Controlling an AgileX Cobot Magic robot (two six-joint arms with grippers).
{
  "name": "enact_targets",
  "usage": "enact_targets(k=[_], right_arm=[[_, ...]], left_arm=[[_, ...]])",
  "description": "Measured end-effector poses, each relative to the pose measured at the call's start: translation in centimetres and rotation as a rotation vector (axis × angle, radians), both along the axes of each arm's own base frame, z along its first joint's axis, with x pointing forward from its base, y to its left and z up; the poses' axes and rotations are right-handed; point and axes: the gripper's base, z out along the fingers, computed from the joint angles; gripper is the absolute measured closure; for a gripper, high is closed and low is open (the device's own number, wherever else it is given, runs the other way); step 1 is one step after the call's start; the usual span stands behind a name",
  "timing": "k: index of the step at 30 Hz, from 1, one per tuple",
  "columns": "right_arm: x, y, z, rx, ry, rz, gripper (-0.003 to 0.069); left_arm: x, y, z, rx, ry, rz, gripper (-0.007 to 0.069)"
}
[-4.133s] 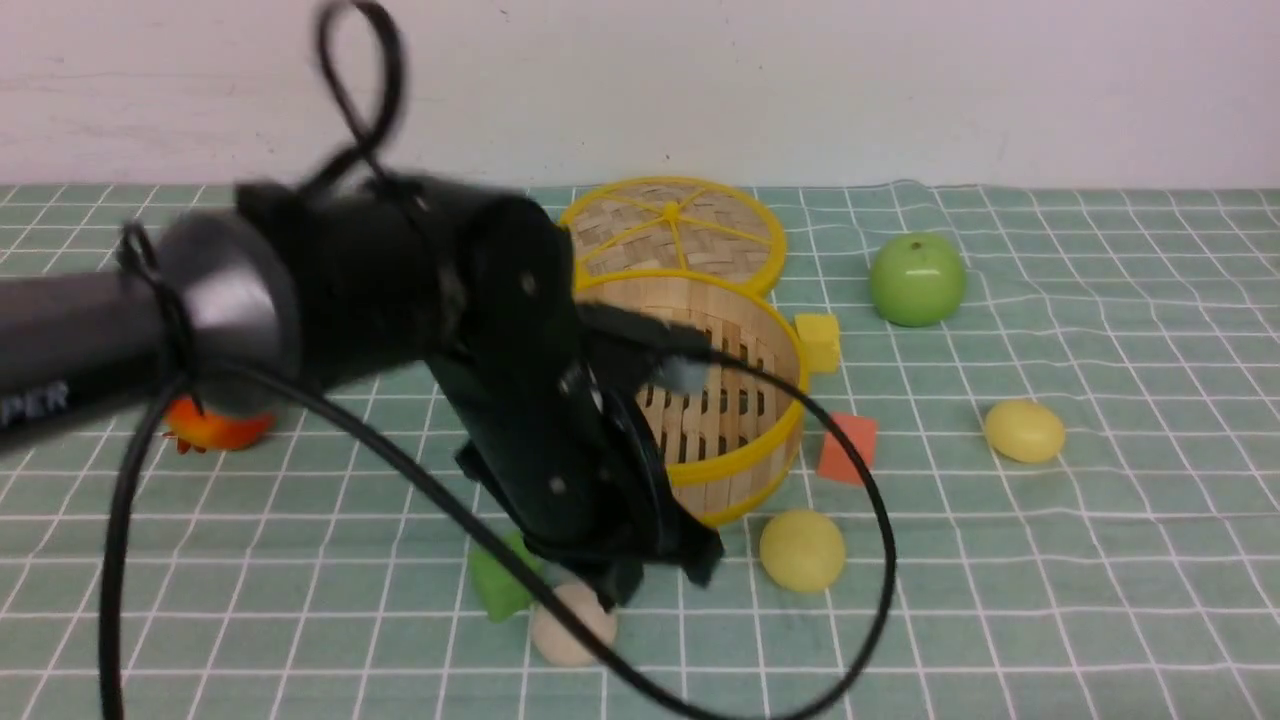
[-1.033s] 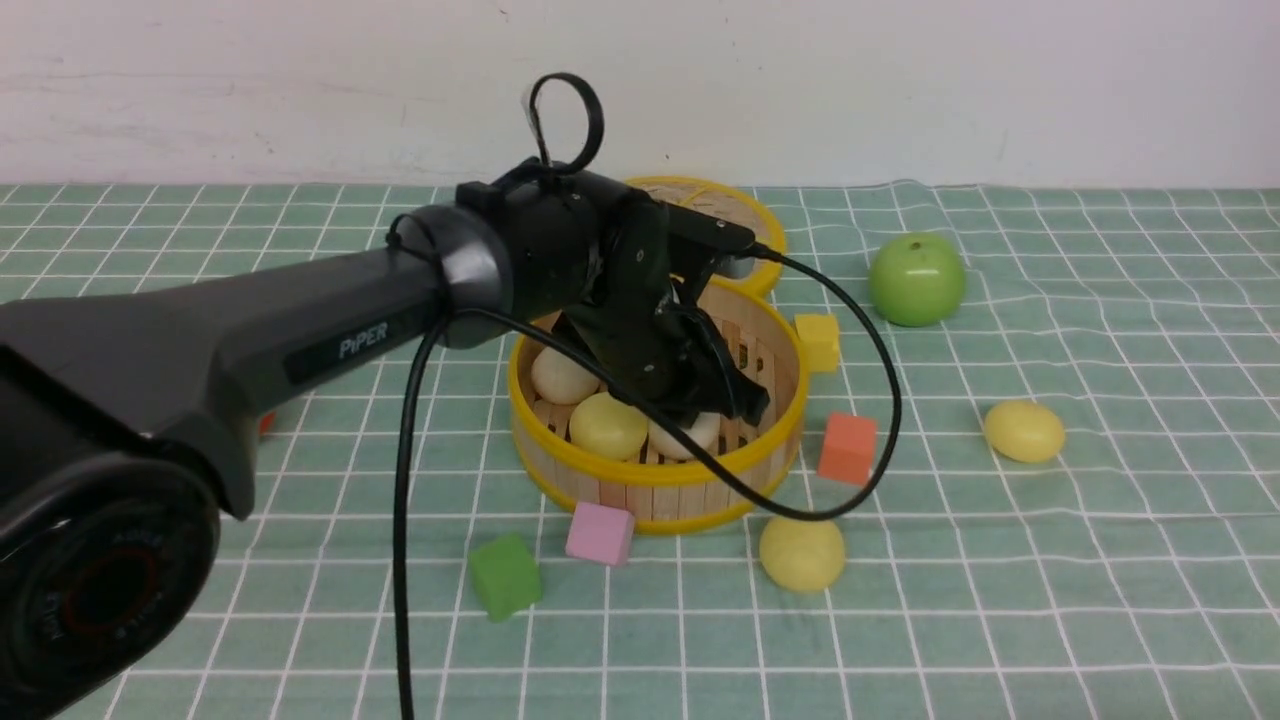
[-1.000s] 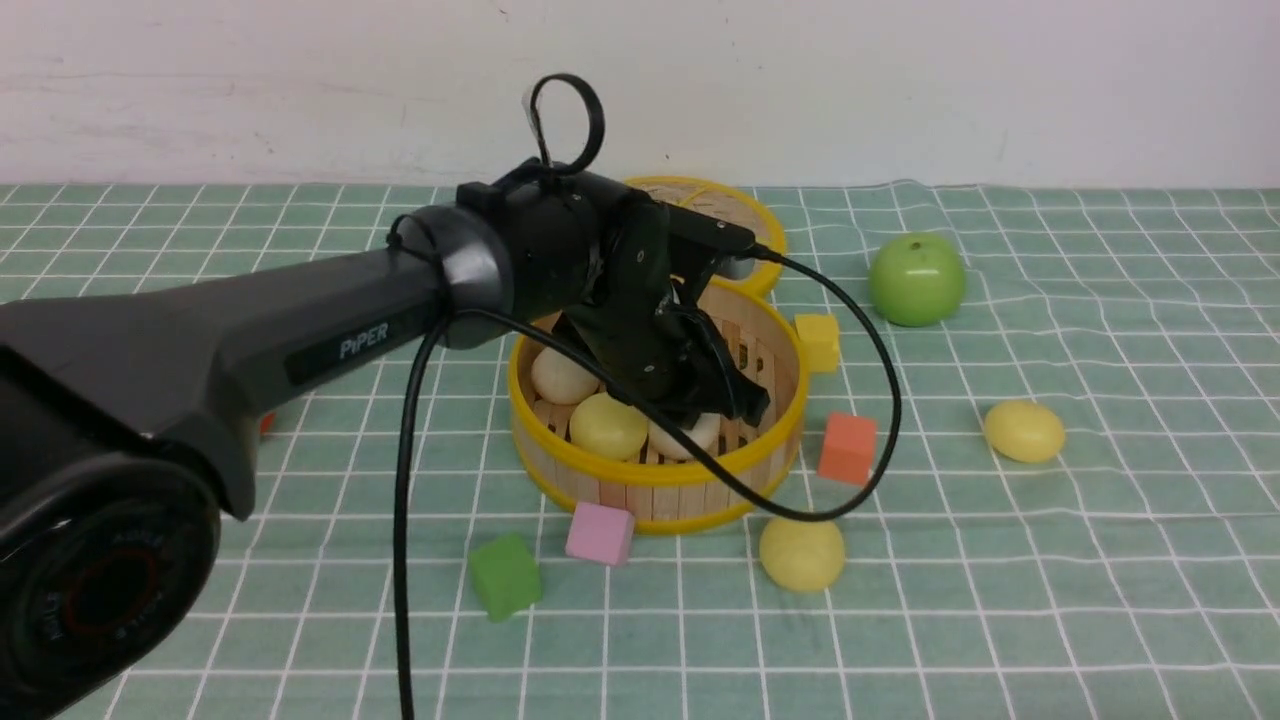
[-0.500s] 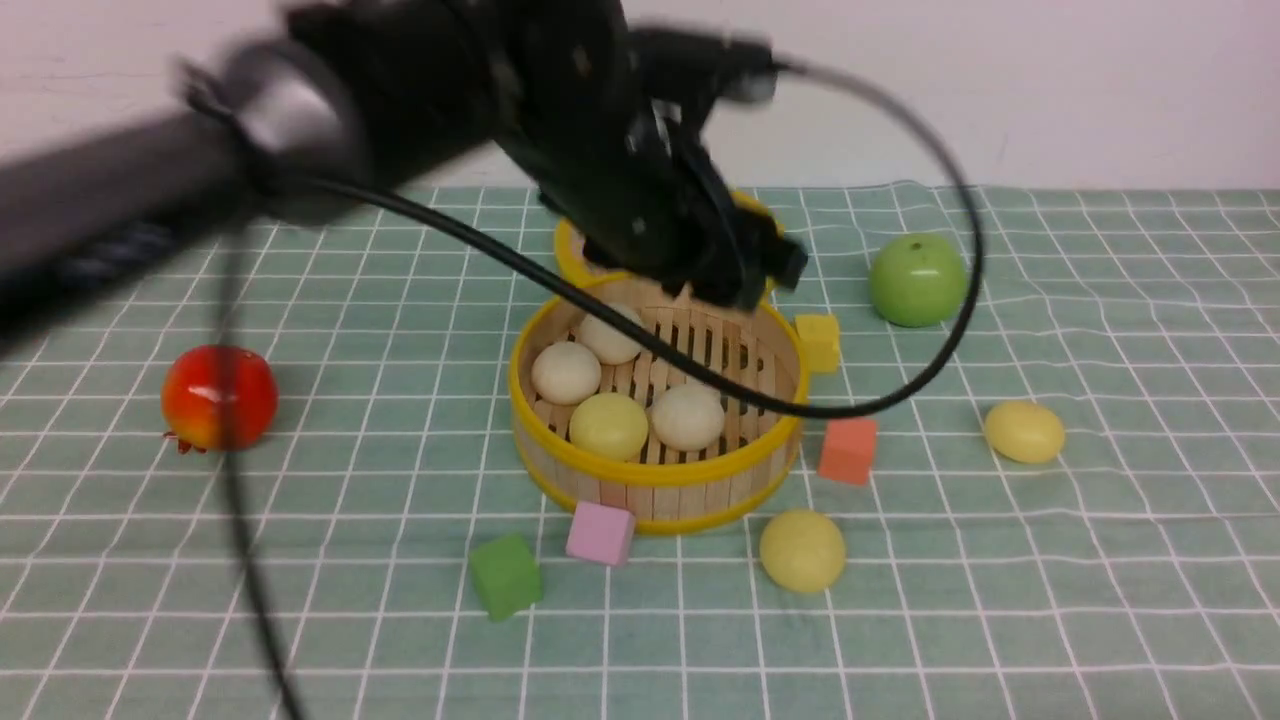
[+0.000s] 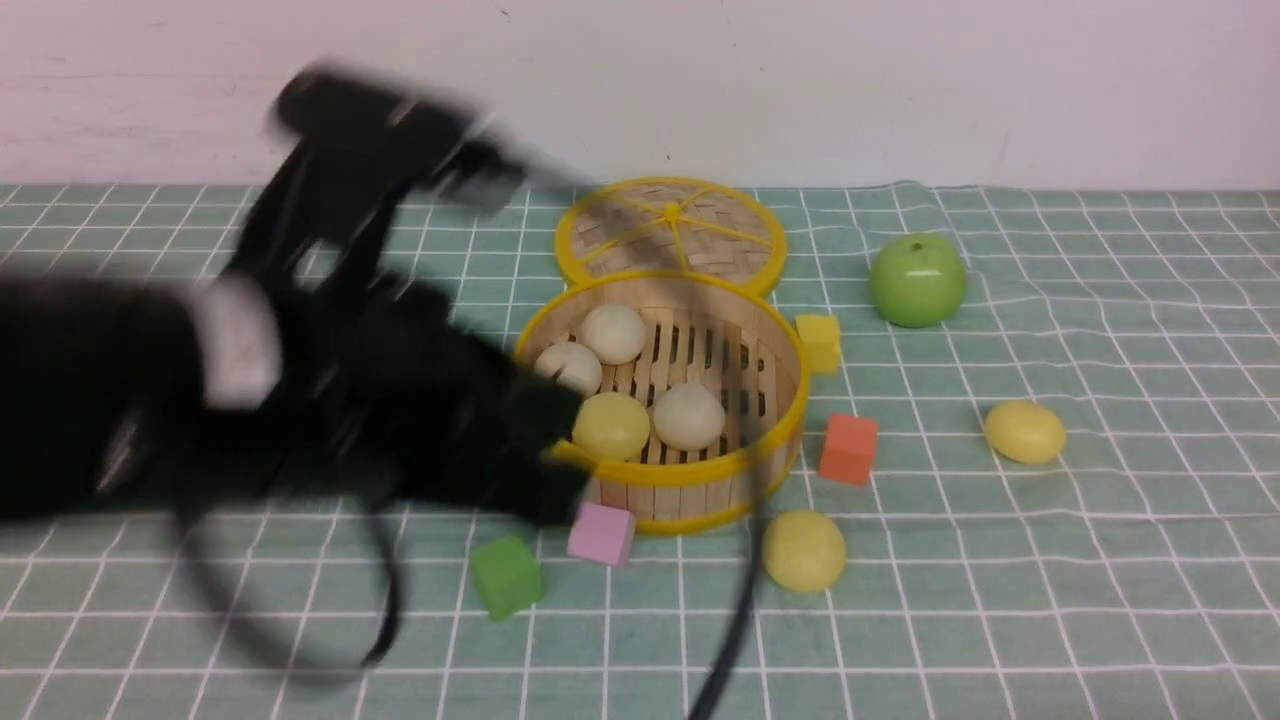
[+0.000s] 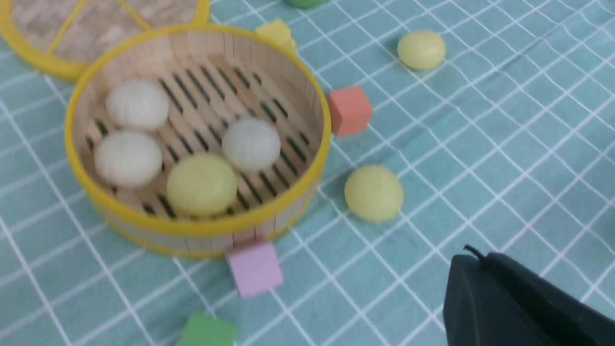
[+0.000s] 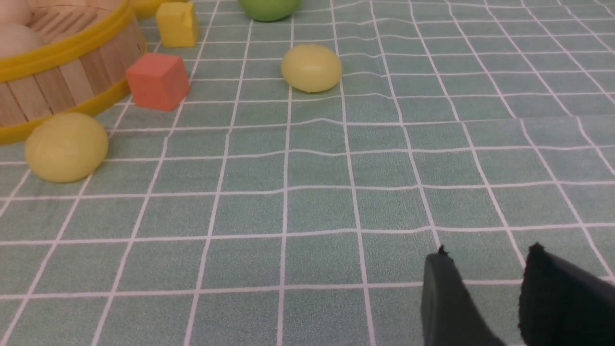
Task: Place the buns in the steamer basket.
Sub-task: Use the right arm to grab a steamed stuffed bun
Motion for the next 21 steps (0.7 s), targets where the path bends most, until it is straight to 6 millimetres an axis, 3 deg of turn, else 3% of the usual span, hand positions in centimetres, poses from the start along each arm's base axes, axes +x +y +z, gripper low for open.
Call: enact_targets(k=[3,9,15,21], right_arm=[[0.0,0.0,0.0,0.0,0.0,0.0,0.0419],[0.0,0.0,0.0,0.0,0.0,0.0,0.0419],[0.0,0.0,0.0,0.0,0.0,0.0,0.0419],[0.0,0.0,0.0,0.0,0.0,0.0,0.0419]], left_arm=[[-3.2,2.7,-2.6,-0.123,-0.069,0.037,0.0638],[-6.8,6.1,-5.8,-0.311,-0.177,0.108,0.0638],[-7.8,7.2,-8.1,-0.325,-0.182,0.126,0.0638],[-7.9,7.2,-8.8,-0.311,-0.159,0.127,0.0638]])
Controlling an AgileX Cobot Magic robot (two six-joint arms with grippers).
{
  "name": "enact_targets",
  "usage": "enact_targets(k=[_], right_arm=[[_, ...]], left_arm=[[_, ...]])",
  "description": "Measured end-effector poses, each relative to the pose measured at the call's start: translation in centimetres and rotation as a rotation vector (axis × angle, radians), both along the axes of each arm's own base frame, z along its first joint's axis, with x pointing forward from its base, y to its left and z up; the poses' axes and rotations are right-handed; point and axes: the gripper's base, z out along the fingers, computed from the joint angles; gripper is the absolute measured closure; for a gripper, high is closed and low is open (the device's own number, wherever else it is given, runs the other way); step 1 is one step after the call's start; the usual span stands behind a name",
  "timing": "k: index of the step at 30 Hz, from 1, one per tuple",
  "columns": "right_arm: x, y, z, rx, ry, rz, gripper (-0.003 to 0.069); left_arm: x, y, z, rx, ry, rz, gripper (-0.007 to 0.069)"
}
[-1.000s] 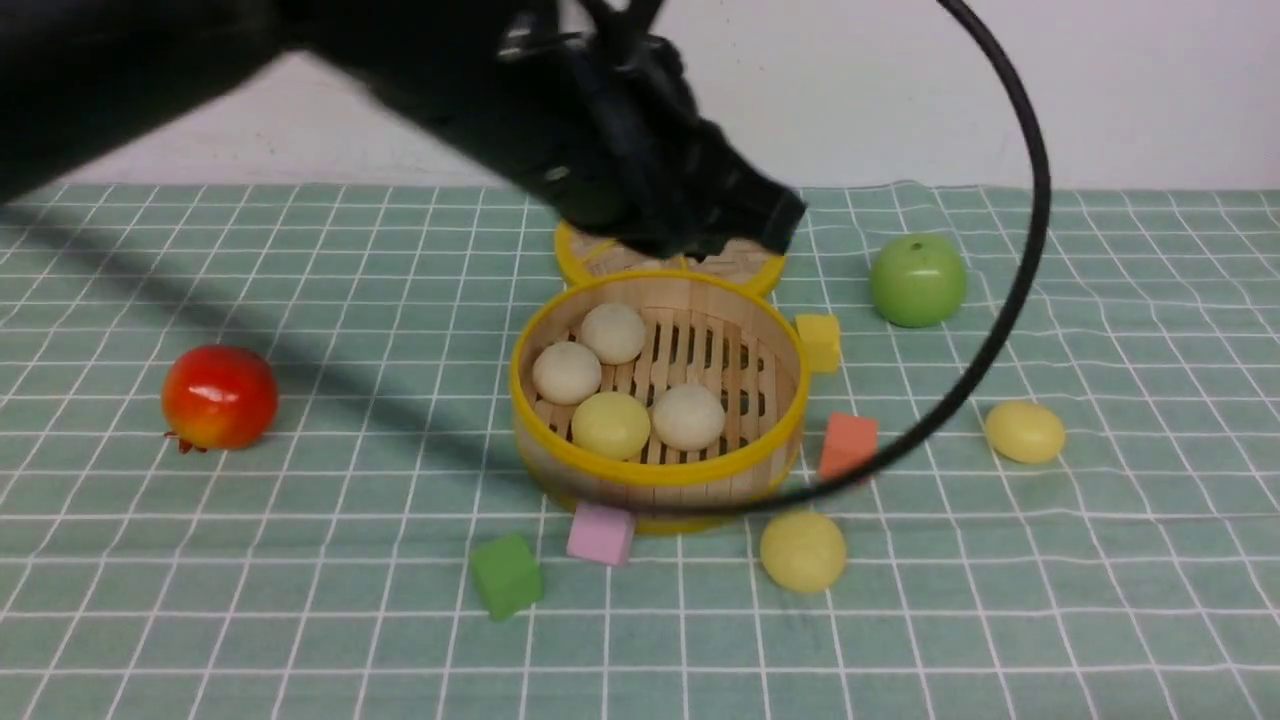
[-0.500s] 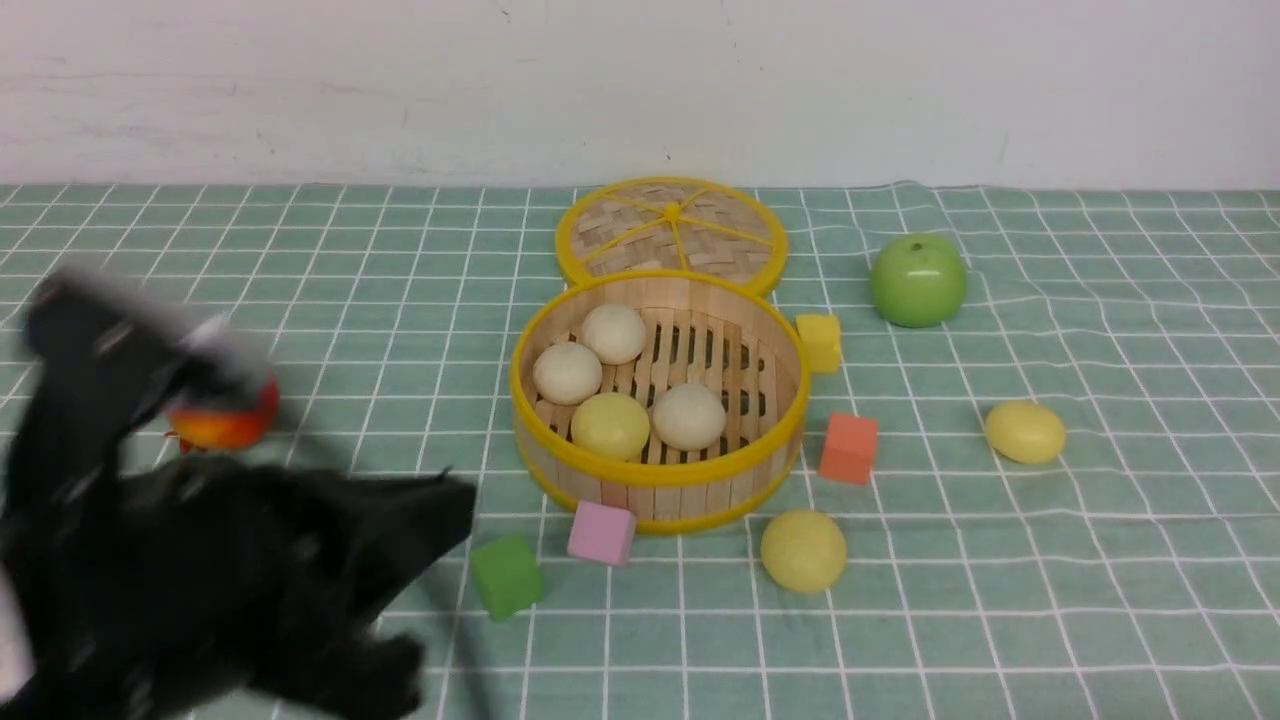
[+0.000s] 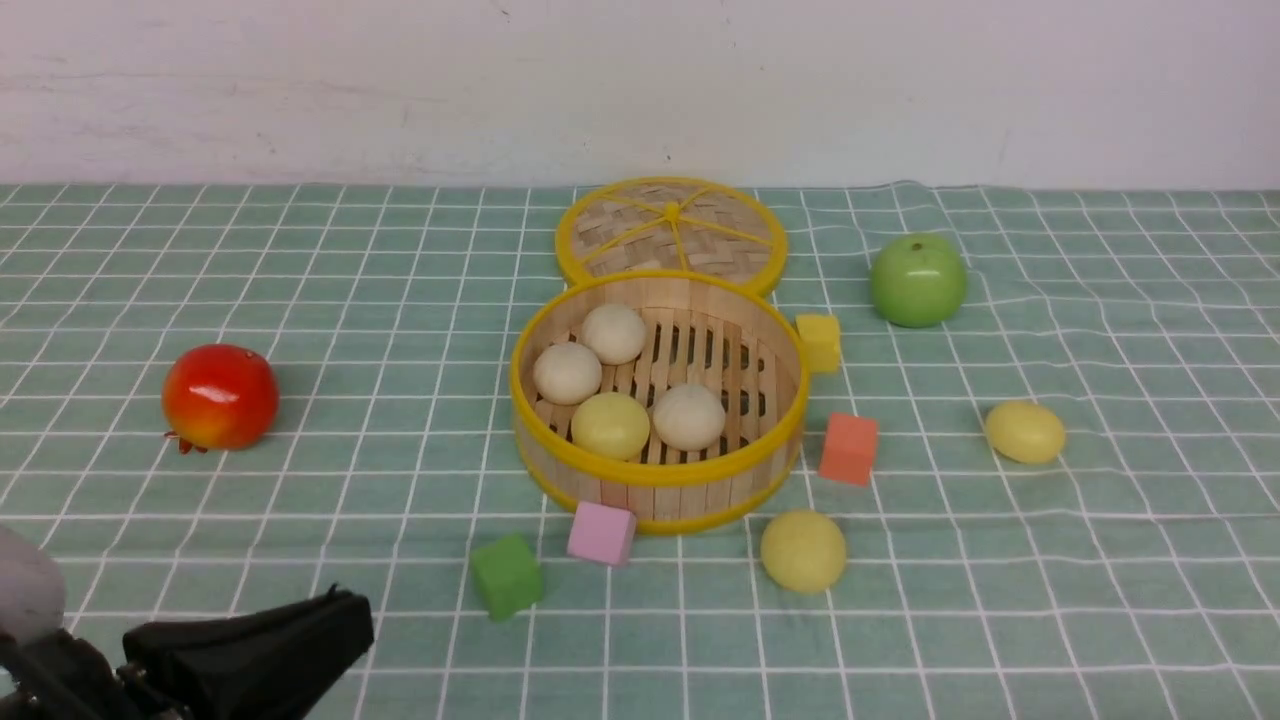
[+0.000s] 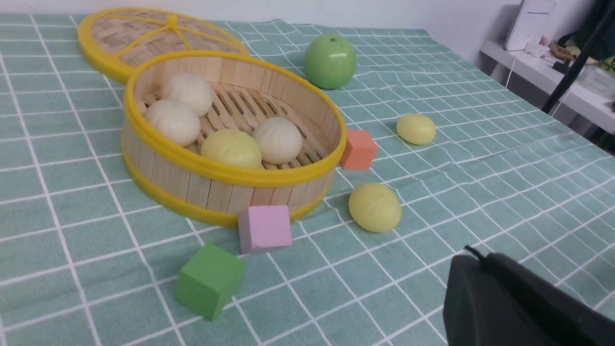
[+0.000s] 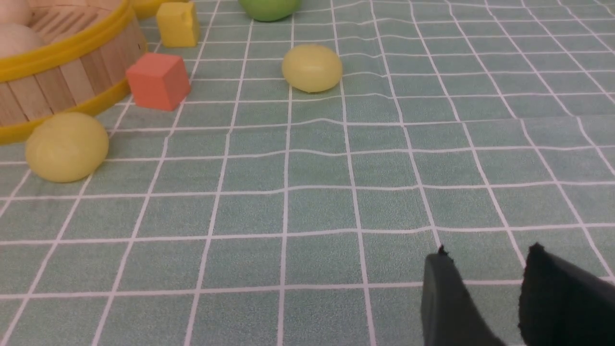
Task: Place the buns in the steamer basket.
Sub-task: Use the right arm to grab a steamed stuffed bun
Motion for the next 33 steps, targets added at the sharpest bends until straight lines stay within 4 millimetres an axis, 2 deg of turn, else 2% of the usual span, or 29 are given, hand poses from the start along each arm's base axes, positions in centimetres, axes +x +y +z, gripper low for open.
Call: enact_targets(k=[11,14,18,21,23,25,29,30,33], right_arm=[[0.0,0.0,0.1,0.021,-0.01,-0.003,0.0419],[0.2,0.4,0.3,0.253,-0.055,-0.025,0.0419],[0.4,0.6,1.5,0.692,-0.172,-0.072,0.0419],[0.4,0.3,2.3,0.837,-0.261,-0.098,0.0419],[0.4,0.2,2.6,0.875,-0.286,-0.104,0.0419],[0.3,0.9,3.5,0.843,-0.214,-0.045,0.0425],[0.5,2.2,7.2,0.609,0.001,0.108,0.0437],[1.6,2.9,8.8,0.463,0.199,0.189,0.0447],[4.5,3.3,11.5,0.253,0.457,0.278,0.0476]], left_arm=[[0.0,0.0,0.0,0.0,0.006,0.0,0.0638],[0.0,0.0,0.0,0.0,0.006,0.0,0.0638],[0.0,0.0,0.0,0.0,0.006,0.0,0.0638],[0.0,0.0,0.0,0.0,0.006,0.0,0.0638],[0.0,0.0,0.0,0.0,0.006,0.0,0.0638],[0.0,0.0,0.0,0.0,0.006,0.0,0.0638],[0.0,0.0,0.0,-0.001,0.007,0.0,0.0638],[0.0,0.0,0.0,-0.001,0.007,0.0,0.0638],[0.0,0.0,0.0,-0.001,0.007,0.0,0.0638]])
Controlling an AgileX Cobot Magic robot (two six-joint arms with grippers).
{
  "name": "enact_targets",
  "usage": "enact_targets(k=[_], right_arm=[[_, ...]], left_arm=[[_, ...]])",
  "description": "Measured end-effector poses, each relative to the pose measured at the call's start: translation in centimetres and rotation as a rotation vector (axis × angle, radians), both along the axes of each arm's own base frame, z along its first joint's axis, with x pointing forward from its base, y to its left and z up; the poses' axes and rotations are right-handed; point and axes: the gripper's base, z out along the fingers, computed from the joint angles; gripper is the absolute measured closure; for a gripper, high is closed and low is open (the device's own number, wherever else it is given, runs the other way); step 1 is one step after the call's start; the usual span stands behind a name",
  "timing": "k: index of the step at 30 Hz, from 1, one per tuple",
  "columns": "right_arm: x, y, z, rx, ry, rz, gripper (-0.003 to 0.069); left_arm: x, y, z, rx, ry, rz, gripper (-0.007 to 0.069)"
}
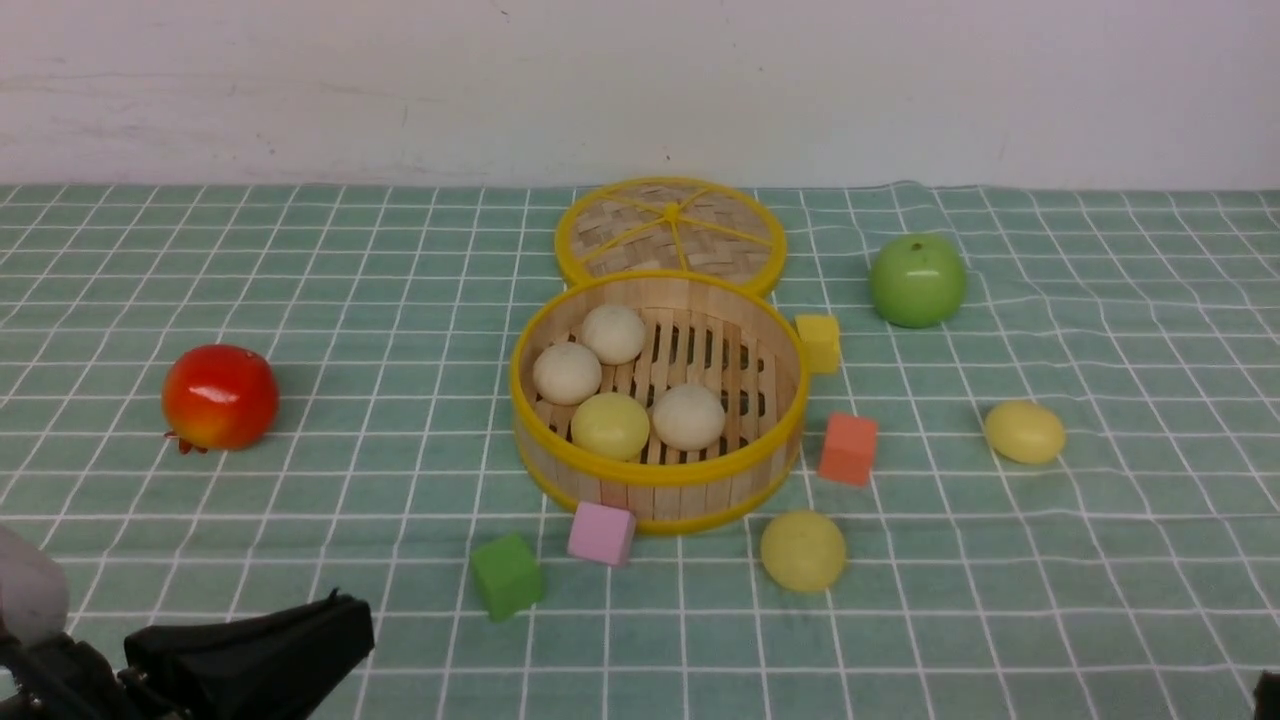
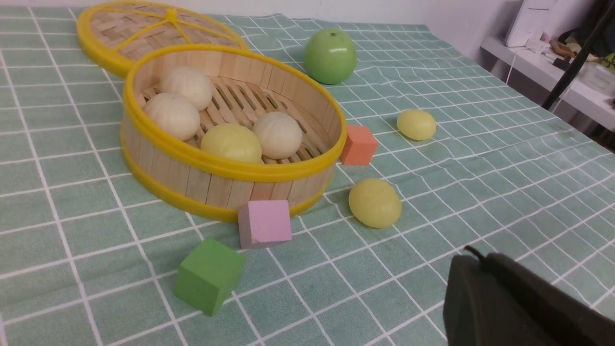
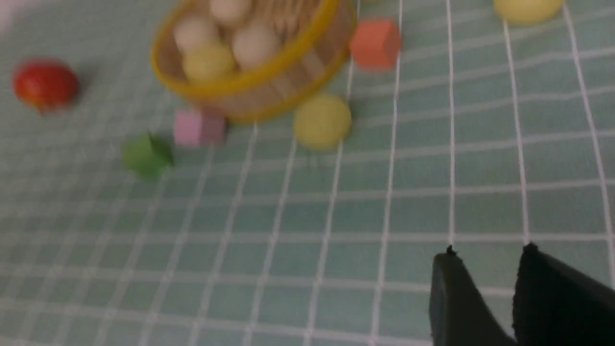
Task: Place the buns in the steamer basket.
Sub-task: Use the right arm to grab a steamed stuffed bun
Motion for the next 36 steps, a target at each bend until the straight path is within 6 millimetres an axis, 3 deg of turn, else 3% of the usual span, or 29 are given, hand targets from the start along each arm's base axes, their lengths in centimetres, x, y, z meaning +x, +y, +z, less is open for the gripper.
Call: enact_targets(k=[1,2,4,5,7,13,17,21,27,36], right_arm=[[0.2,0.0,0.0,-0.015,0.024,0.013,0.0482],[2.6,-0.1,0.4,-0.105,0.118,0.056,0.0512],[5.5,-0.1,0.0,-0.165,0.227,0.09,0.0555],[5.8,-0.1,0.2,-0.169,0.23,0.095,0.056],[9.2,1.2,-0.7,-0.183,0.319,0.155,0.0626],[14.2,6.7,-1.6,-0.243,0.326,0.335,0.0651],[17.6,11.3,-3.0,-0.333,0.339,0.439,0.0589],[20.2,13.8,-5.0,-0.372,0.369,0.468,0.0494],[23.1,15.3,-7.0,-0.381,0.353,0.461,0.0366],[24.9,16.1,-9.2,-0.368,0.289,0.434,0.0348]], left_arm=[[0.0,0.0,0.0,0.0,0.0,0.0,0.0638],[0.0,0.0,0.0,0.0,0.0,0.0,0.0638],[0.0,0.0,0.0,0.0,0.0,0.0,0.0638],[0.0,0.0,0.0,0.0,0.0,0.0,0.0638],[0.0,0.0,0.0,0.0,0.0,0.0,0.0638],[0.0,0.0,0.0,0.001,0.001,0.0,0.0636],[0.0,0.0,0.0,0.001,0.002,-0.001,0.0634],[0.0,0.0,0.0,0.001,0.002,-0.001,0.0629],[0.0,0.0,0.0,0.001,0.002,-0.001,0.0623],[0.0,0.0,0.0,0.001,0.002,-0.001,0.062]])
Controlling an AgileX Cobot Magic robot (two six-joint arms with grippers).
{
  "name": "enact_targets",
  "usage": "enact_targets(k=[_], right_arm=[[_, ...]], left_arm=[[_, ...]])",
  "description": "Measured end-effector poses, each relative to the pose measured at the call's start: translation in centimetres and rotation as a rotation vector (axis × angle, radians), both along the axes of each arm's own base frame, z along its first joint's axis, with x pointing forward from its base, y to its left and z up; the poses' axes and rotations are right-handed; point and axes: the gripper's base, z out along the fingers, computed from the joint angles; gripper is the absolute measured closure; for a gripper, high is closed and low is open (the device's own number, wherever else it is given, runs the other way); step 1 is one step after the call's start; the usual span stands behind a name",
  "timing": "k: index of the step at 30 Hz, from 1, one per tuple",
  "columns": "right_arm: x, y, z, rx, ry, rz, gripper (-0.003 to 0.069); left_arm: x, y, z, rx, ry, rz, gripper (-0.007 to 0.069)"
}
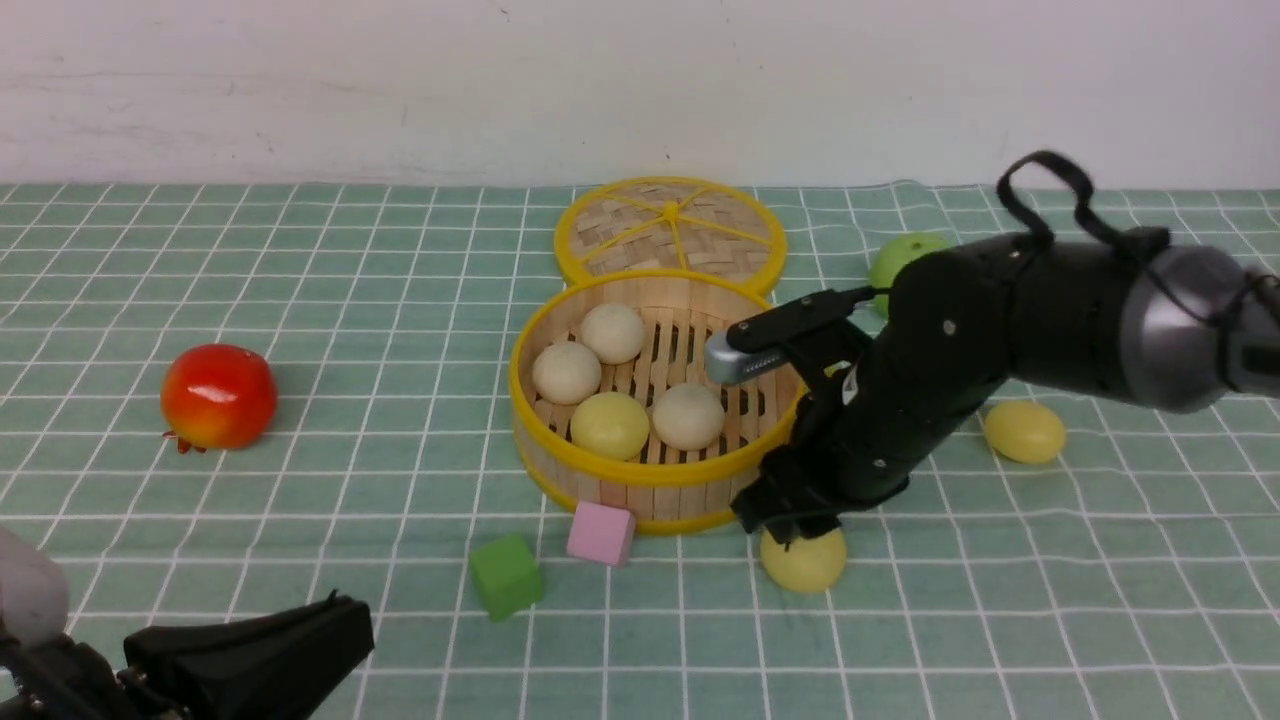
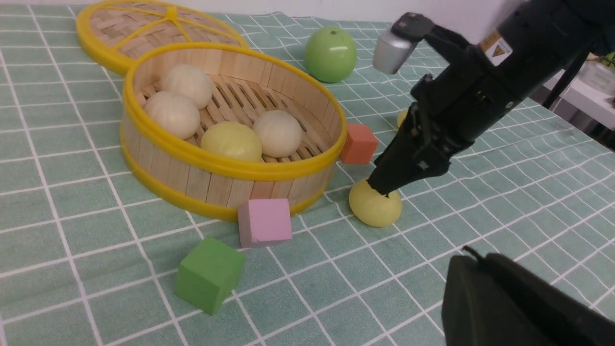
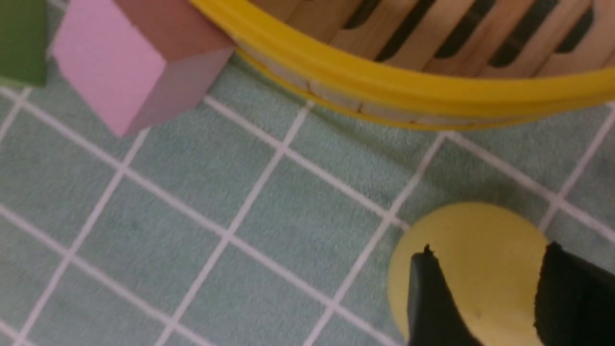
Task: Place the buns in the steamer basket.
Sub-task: Use the right arm to grab a steamed stuffed bun, then use the right arm to put the steamed stuffed bun into the steamer
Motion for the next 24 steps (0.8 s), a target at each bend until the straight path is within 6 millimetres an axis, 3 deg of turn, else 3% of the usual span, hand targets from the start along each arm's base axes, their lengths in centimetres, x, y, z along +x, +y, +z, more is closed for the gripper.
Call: enact_targets(k=[7,13,15,19,24], right_arm=[[0.7,0.3,-1.8,-0.007,0.002,-0.005,0.0416],[0.5,0.2,-1.5,-0.023,0.017,0.006,0.0622],[-0.2,-0.1,-0.3,-0.03,0.036,0.015,0.0655],[-1.2,-0.6,4.0,-0.001,-0.015,0.024,0.0655],[0.1,-0.1,8.2,0.087,-0.227,0.02,0.0655]], left_arm=[[0.0,0.0,0.0,0.0,0.0,0.0,0.0617],[0.0,0.0,0.0,0.0,0.0,0.0,0.0606],[0.0,0.0,0.0,0.0,0.0,0.0,0.0604],[0.0,0.0,0.0,0.0,0.0,0.0,0.0601],[0.0,0.0,0.0,0.0,0.0,0.0,0.0595]])
